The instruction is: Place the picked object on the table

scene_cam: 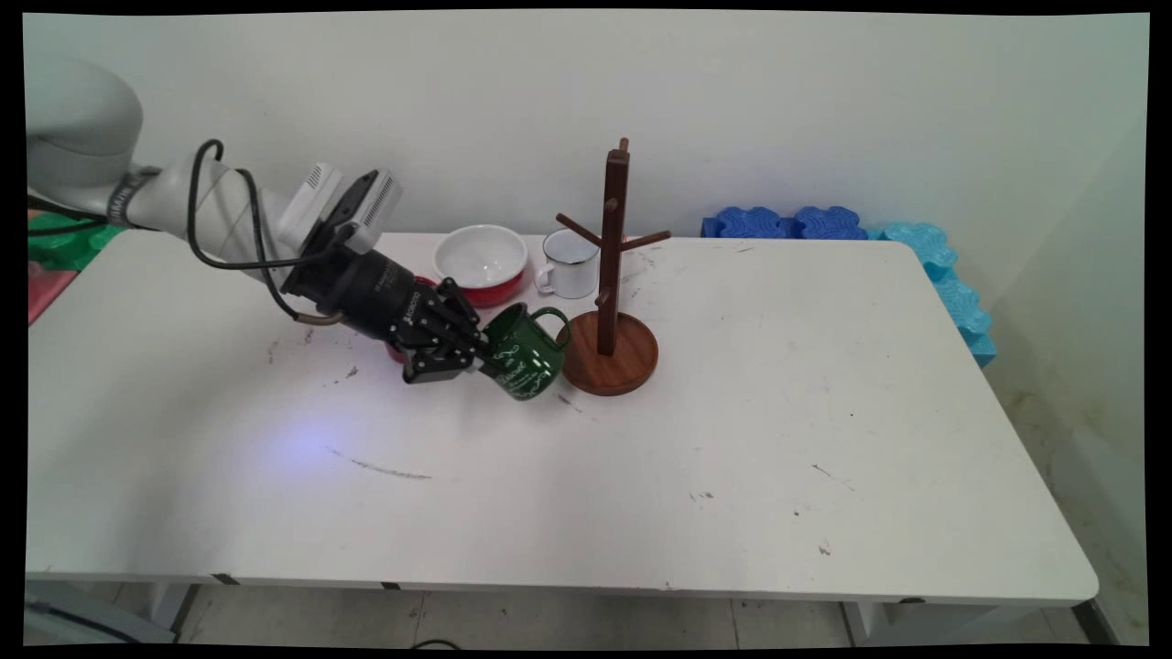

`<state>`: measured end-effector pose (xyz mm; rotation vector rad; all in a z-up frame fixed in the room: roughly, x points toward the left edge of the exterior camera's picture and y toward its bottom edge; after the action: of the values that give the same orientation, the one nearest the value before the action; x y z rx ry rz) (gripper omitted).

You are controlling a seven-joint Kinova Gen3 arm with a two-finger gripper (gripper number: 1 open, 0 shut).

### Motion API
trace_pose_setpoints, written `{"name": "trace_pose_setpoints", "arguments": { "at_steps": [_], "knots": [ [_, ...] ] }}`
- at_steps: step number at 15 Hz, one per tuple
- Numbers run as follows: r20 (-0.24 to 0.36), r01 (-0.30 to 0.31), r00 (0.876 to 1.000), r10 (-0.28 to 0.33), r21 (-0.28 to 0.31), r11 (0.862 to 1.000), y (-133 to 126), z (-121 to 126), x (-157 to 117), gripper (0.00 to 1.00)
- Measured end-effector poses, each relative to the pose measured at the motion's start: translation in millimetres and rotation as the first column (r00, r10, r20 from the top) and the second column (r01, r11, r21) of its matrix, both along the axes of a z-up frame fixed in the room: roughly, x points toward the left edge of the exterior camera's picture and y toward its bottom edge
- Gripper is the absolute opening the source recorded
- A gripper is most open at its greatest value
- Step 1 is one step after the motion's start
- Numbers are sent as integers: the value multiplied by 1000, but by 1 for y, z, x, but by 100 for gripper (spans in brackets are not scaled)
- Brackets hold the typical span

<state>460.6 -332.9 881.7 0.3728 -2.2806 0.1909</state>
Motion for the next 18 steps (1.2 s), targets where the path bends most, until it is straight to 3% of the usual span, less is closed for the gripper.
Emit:
{"name": "trace_pose_setpoints", "arguments": {
  "at_steps": [5,10,18],
  "knots": [
    [73,5,997,-4,-16,1000,4,9,5,0],
    [165,5,986,0,-31,1000,8,18,8,0],
    [314,6,950,10,-52,999,17,21,9,0]
  ]
}}
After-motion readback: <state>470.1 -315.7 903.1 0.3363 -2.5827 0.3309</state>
